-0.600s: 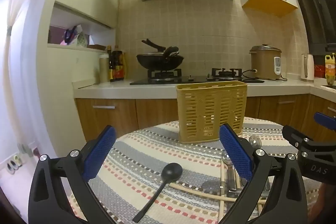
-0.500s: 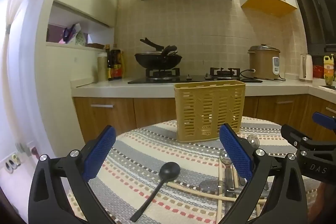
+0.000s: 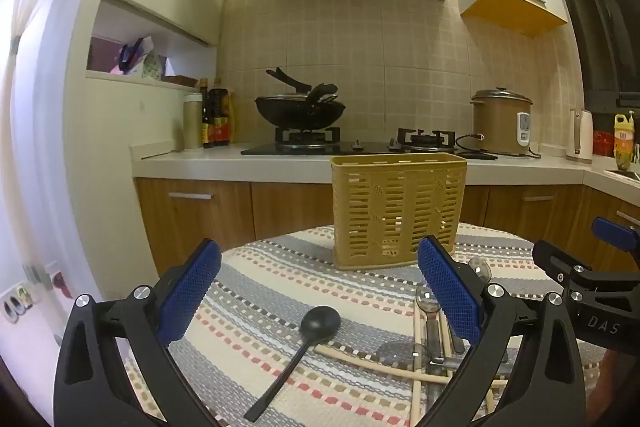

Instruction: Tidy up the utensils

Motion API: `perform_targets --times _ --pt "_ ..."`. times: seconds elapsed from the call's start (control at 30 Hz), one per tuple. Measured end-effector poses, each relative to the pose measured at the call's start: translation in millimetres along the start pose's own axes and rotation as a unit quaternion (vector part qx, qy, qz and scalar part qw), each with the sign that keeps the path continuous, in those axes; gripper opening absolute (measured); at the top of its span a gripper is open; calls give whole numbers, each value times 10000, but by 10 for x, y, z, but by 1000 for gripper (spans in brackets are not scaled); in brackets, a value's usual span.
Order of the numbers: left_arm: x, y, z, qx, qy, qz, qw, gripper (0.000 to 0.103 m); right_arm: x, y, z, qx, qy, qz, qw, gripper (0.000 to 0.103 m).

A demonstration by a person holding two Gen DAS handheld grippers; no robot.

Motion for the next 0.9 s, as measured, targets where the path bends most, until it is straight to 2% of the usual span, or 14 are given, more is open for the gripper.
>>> perform_targets --times 0.9 --pt "-41 64 33 -68 14 -62 10000 95 -42 2 9 -13 -13 -54 10000 95"
Point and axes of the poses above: each gripper's, at about its wrist camera, not at the fingertips, and z roughly the way its jaws point, x to its right, y to its underside, the point moved 3 cm from there along z, roughly the way its jaws point, and after that the axes turned 8 degrees about y, right-handed, at the moved point
